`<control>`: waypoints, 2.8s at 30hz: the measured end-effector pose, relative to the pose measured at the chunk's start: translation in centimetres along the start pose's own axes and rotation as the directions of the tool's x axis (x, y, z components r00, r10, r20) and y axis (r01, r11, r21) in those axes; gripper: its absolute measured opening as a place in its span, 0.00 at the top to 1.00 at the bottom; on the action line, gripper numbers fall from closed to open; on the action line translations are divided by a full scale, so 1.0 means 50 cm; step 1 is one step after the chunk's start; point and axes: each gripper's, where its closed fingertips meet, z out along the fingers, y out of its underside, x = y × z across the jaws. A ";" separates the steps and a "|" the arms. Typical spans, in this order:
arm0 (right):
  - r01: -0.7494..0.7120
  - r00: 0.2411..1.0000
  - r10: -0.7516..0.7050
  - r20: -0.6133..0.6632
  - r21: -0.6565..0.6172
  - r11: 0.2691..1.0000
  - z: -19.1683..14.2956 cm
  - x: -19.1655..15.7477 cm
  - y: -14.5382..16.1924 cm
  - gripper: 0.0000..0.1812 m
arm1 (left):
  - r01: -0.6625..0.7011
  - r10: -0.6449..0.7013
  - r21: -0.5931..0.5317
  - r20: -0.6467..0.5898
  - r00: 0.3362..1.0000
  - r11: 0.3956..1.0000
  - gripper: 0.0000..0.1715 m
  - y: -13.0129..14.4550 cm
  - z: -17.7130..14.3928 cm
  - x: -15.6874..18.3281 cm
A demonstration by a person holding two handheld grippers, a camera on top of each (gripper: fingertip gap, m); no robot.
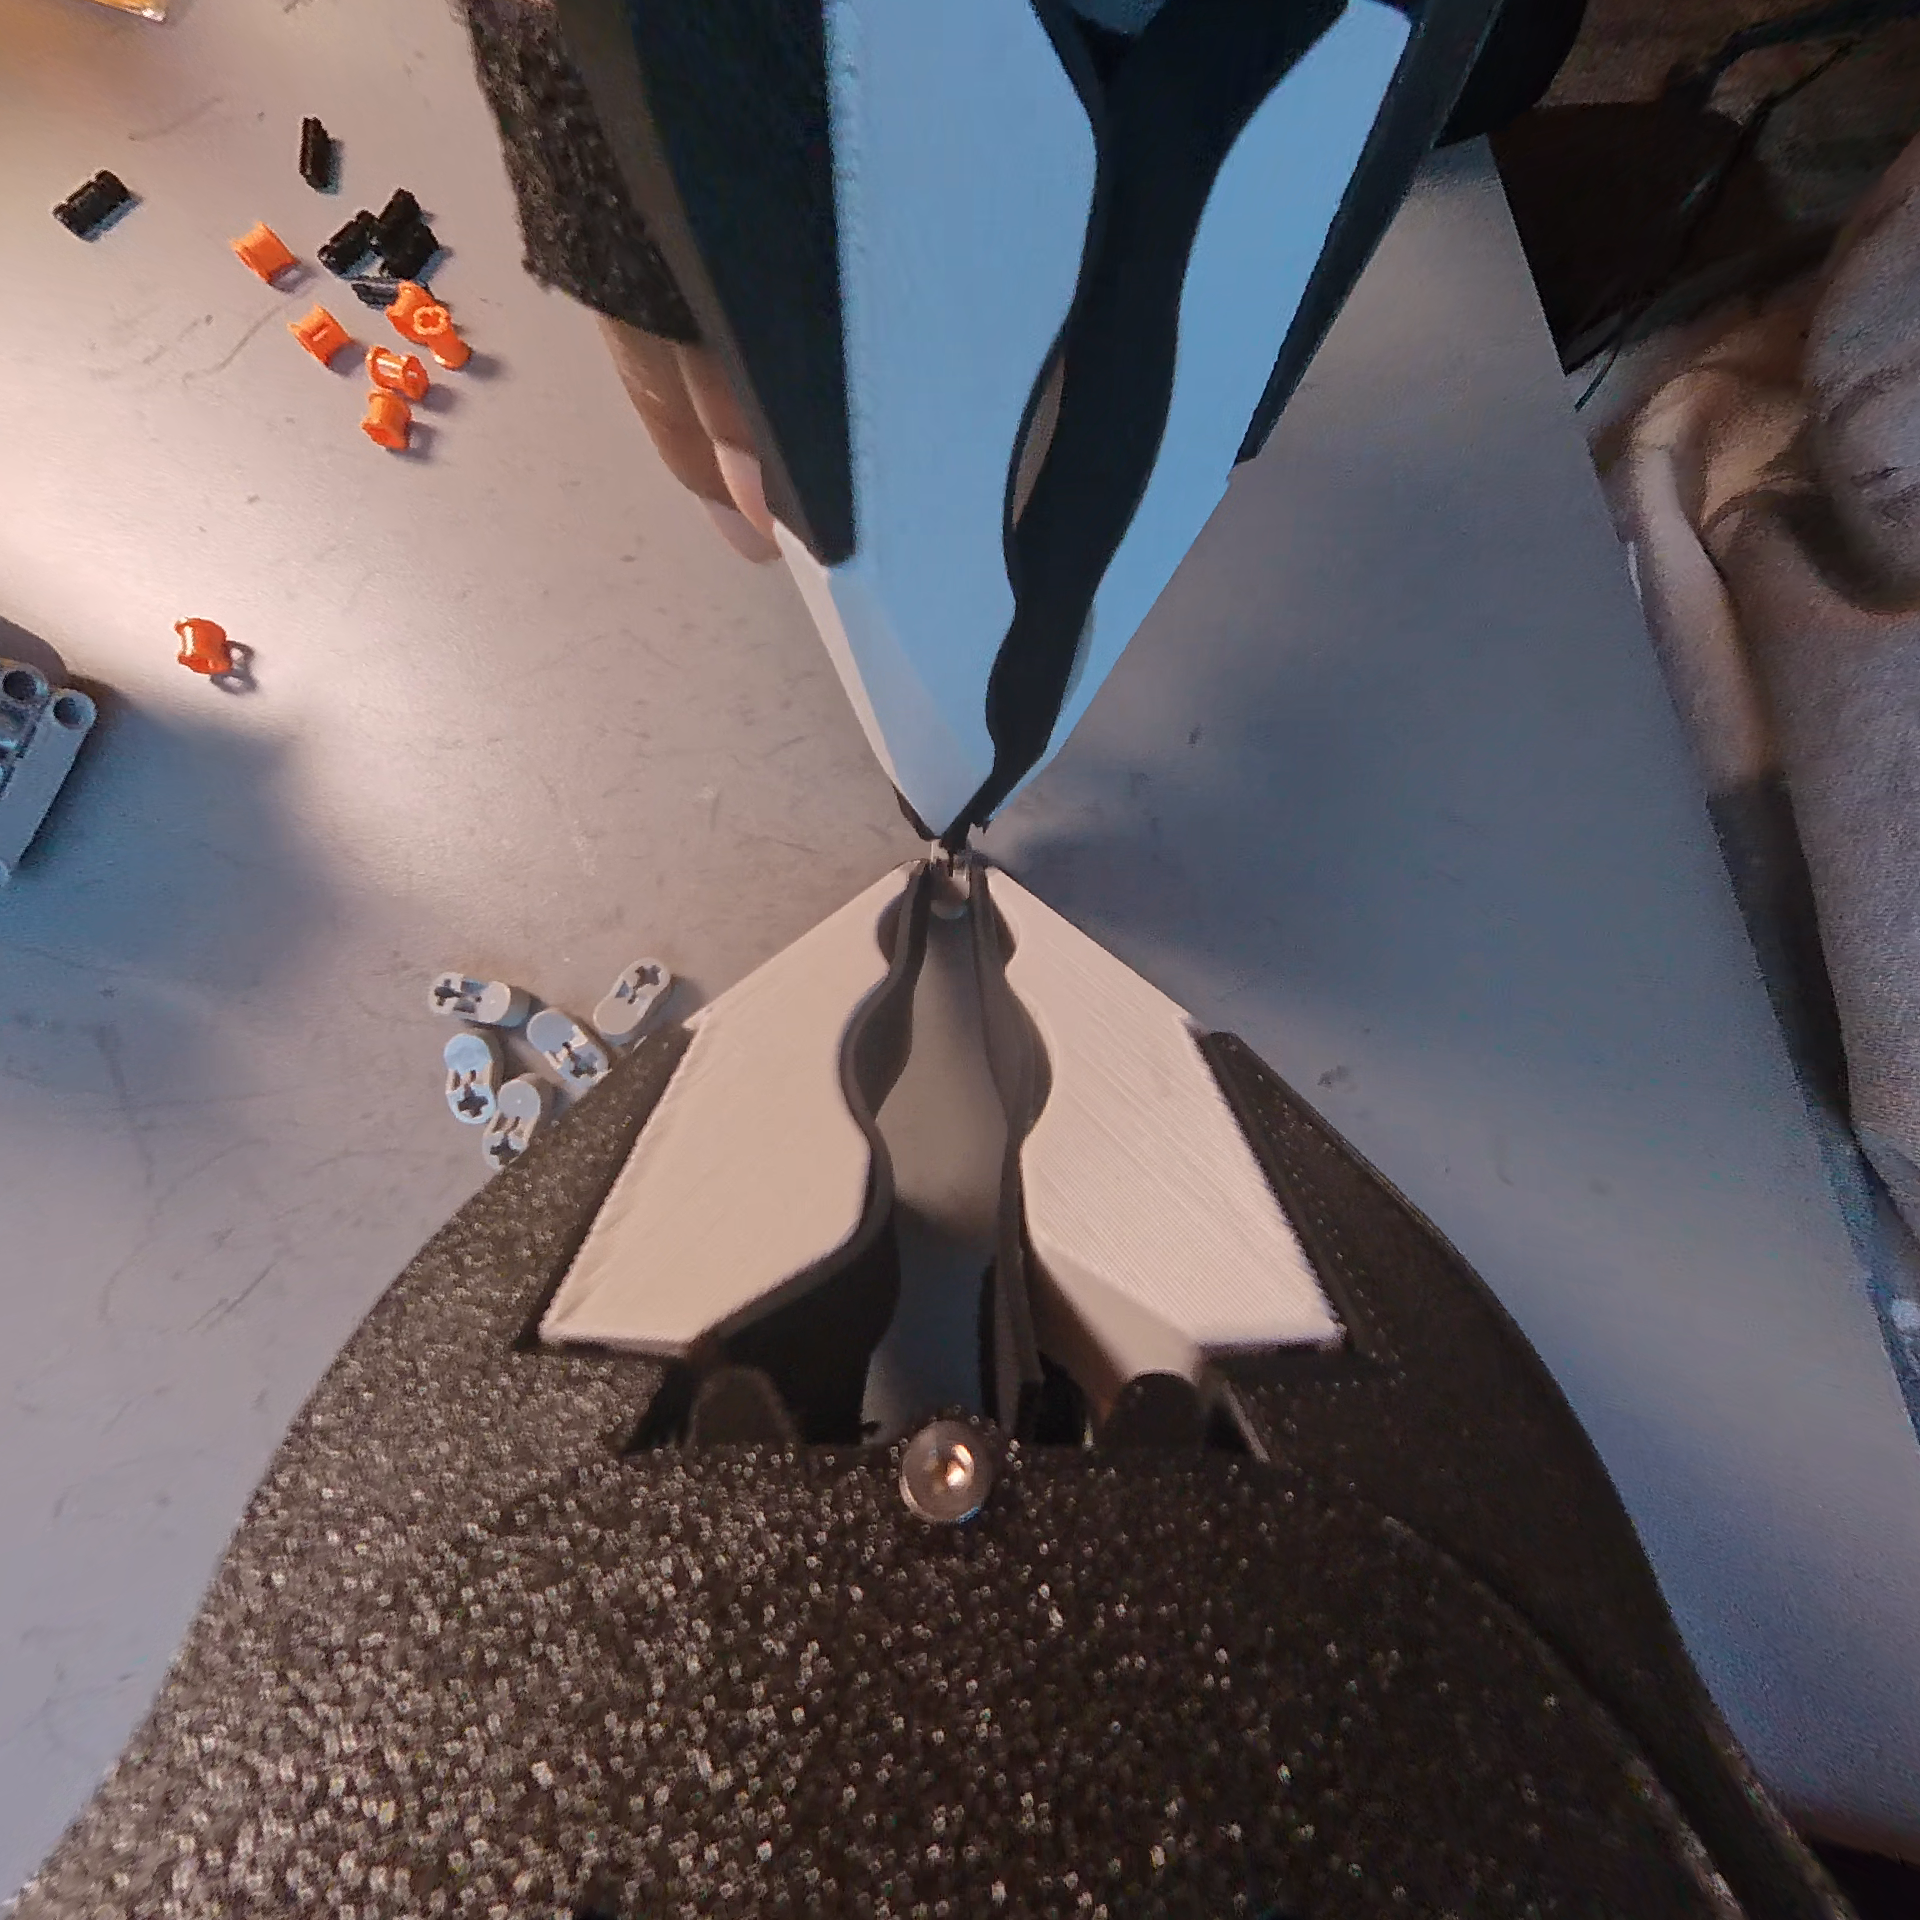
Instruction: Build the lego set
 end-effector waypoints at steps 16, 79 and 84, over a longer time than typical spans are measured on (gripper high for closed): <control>-0.233 0.964 0.254 -0.081 0.209 0.950 -0.018 0.009 0.006 0.92 | 0.025 -0.025 0.012 0.036 0.999 1.000 0.97 0.001 -0.001 -0.001; -0.266 0.959 0.284 0.006 0.372 0.889 -0.040 -0.017 -0.016 1.00 | 0.066 -0.081 0.132 0.109 0.991 0.989 0.98 -0.028 -0.046 0.004; -0.303 0.946 0.322 0.021 0.403 0.864 -0.037 -0.020 -0.018 0.98 | 0.089 -0.138 0.187 0.270 0.953 0.978 0.97 -0.012 -0.152 -0.061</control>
